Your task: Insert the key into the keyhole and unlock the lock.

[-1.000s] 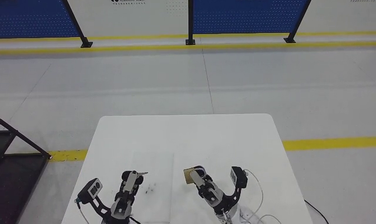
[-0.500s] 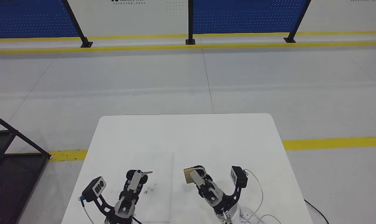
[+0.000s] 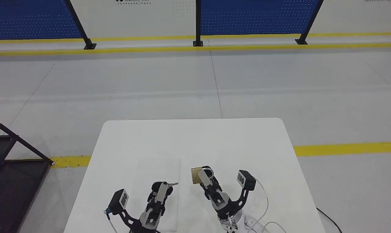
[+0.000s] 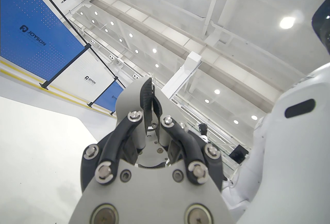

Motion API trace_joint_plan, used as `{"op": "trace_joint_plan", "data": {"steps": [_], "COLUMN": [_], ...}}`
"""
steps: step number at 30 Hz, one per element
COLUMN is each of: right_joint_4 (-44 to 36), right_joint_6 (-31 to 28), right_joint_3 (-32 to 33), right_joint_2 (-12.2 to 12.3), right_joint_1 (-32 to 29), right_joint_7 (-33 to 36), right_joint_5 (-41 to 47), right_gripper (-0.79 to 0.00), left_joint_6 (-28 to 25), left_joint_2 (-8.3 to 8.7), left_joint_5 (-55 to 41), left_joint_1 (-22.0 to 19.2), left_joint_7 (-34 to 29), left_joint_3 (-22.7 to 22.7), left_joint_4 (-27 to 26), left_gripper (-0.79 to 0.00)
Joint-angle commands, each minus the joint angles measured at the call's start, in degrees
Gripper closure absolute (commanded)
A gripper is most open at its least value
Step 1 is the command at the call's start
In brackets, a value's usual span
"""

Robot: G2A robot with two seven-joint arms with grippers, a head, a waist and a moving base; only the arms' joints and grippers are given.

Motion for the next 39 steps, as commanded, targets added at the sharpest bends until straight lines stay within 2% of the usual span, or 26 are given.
{"op": "trace_joint_plan", "data": {"steps": [1,20,39], "right_joint_4": [0.2,0.5,0.5], "right_joint_6": [0.1,0.8,0.6], "right_joint_3": [-0.2,-0.9,0.1], "right_joint_2": [-0.2,-1.3,-1.9], "right_joint_1": [0.1,-0.1,-1.1], "right_joint_7": [0.0,1.2,-0.5], "right_joint_5": [-0.2,-2.1,-3.8], "right_gripper": [0.0,0.0,0.0], "left_joint_6": [0.9,4.7,2.6], "left_joint_2": [-0.36,-2.12,-2.65], "left_joint_5": [1.6,2.1,0.7], "left_joint_1": [-0.7,-3.1,-2.9], "left_joint_7": [1.2,3.2,1.5], "left_joint_3": [0.7,3.5,3.4], "left_joint_4": [1.0,3.5,2.5], "left_gripper": [0.0,0.0,0.0]}}
